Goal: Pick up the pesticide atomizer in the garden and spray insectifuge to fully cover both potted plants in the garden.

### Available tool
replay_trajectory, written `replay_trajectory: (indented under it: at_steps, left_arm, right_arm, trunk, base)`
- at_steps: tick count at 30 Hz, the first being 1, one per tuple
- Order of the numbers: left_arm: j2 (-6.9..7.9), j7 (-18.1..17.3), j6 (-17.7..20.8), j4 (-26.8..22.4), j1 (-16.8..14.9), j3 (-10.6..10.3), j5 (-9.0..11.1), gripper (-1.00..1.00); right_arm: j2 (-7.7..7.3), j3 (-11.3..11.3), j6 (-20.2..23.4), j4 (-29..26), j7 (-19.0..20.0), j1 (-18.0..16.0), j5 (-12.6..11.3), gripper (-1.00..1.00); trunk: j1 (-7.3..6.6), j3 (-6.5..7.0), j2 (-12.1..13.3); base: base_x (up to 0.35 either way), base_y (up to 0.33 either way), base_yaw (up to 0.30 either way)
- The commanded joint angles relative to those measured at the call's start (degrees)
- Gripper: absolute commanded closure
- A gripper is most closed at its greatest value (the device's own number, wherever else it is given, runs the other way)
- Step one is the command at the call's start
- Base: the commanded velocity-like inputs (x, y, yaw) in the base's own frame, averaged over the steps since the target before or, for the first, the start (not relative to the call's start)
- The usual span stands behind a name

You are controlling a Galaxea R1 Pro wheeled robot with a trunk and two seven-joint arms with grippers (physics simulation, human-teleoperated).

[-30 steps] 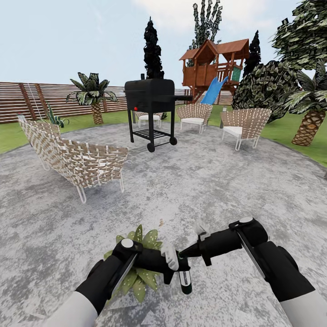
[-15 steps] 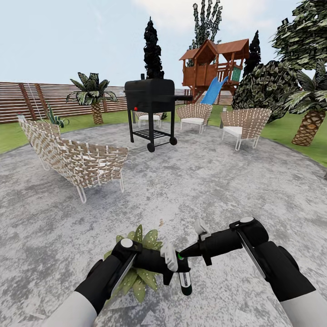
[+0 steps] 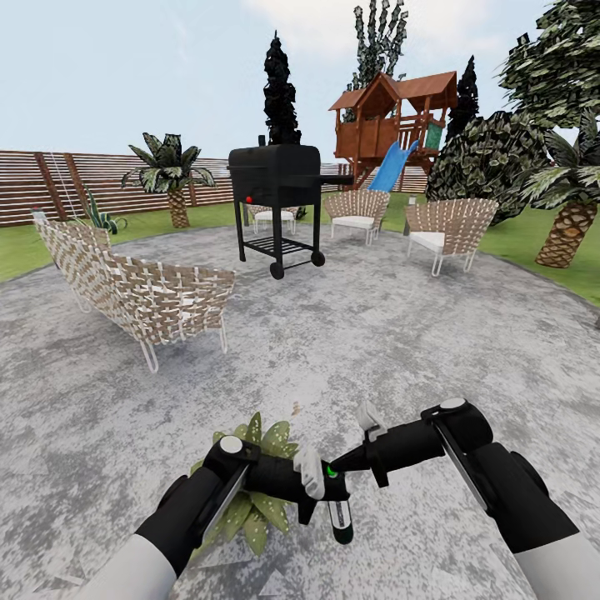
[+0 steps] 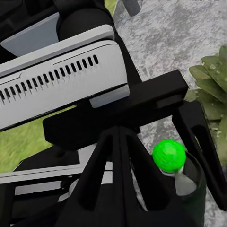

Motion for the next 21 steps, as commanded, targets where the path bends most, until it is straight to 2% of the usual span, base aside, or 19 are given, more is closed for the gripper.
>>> replay_trajectory:
  at_steps: [1,8,12,21]
  left_arm:
    - [0.04,-0.6,0.0,0.0,0.0,0.1,0.0,1.0]
    - [0.18,-2.5,-0.1,-0.4,0.0,0.2,0.2,1.0]
    - [0.12,-2.5,0.0,-0.5,0.0,0.5,0.5,1.0]
    - [0.03,-2.6,0.2,-1.6,0.0,1.0,0.9,1.0]
  right_arm:
    - [0.0,0.0,0.0,0.0,0.0,0.0,0.0,1.0]
    - [0.0,-0.2,0.0,0.0,0.0,0.0,0.0,1.0]
    - [0.04,0.2,0.0,0.0,-2.9,0.0,0.1,1.0]
    - [0.03,0.3,-0.1,0.0,-3.3,0.0,0.1,1.0]
  trunk:
    - [0.0,0.0,0.0]
    - [0.0,0.0,0.0]
    - [0.0,0.0,0.0]
    - [0.0,0.0,0.0]
  base:
    - [0.0,0.0,0.0]
    - [0.0,0.0,0.0]
    - [0.0,0.0,0.0]
    - [0.0,0.0,0.0]
